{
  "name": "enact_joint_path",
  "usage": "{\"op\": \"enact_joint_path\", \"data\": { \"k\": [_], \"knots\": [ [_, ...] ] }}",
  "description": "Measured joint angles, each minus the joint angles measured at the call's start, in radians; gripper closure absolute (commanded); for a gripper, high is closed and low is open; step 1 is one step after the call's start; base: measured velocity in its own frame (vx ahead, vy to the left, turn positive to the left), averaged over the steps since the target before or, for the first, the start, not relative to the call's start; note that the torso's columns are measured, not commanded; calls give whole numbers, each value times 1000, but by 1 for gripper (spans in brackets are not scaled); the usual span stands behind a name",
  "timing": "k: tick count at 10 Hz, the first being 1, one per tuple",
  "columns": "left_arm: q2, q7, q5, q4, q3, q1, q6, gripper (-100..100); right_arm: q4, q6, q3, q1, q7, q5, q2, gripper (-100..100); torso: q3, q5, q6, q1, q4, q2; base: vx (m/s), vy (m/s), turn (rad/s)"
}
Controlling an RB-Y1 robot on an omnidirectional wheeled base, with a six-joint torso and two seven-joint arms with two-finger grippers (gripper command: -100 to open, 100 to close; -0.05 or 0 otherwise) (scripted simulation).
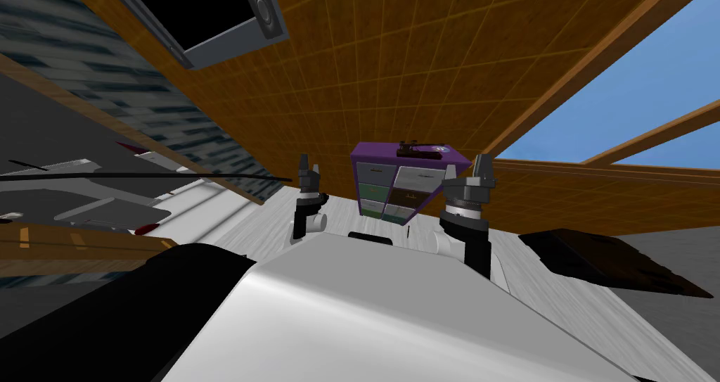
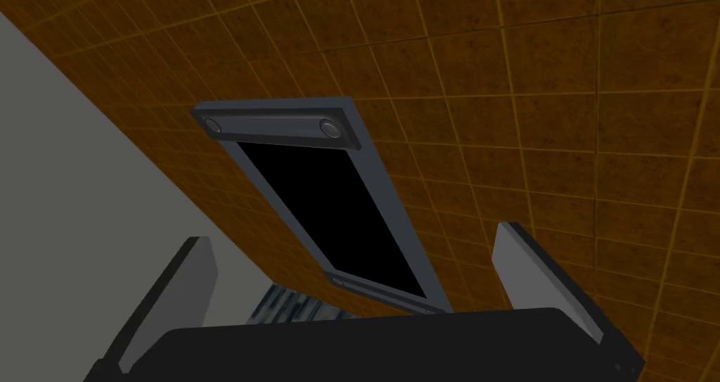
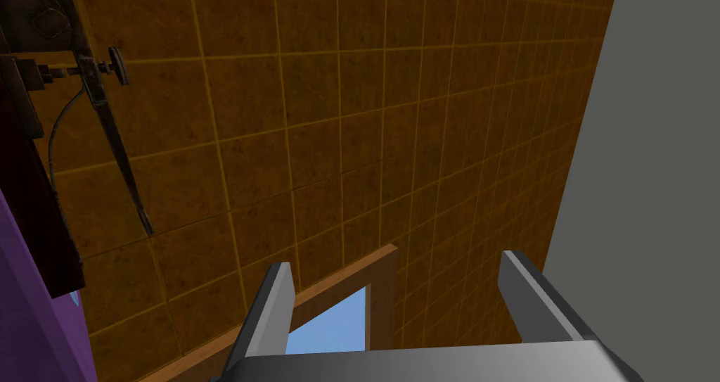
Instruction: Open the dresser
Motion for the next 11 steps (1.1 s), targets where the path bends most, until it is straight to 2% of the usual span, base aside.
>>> {"op": "enact_joint_path", "data": {
  "k": [2, 9, 10, 11],
  "knots": [
    [0, 0, 0, 0, 0, 0, 0, 0, 0, 0, 0, 0, 0, 0, 0, 0, -209, 0, 0, 0, 105, 104, 0, 0, 0],
    [0, 0, 0, 0, 0, 0, 0, 0, 0, 0, 0, 0, 0, 0, 0, 0, -1234, 0, 0, 0, 617, 618, 0, 0, 0],
    [0, 0, 0, 0, 0, 0, 0, 0, 0, 0, 0, 0, 0, 0, 0, -100, -1382, 0, 0, 0, 691, 691, 5, 11, 10],
    [0, 0, 0, 0, 0, 0, 0, 0, 2, 4, -1, -2, 2, 6, -20, -100, -1451, 0, 0, 0, 724, 725, 3, 25, 14]
  ]
}}
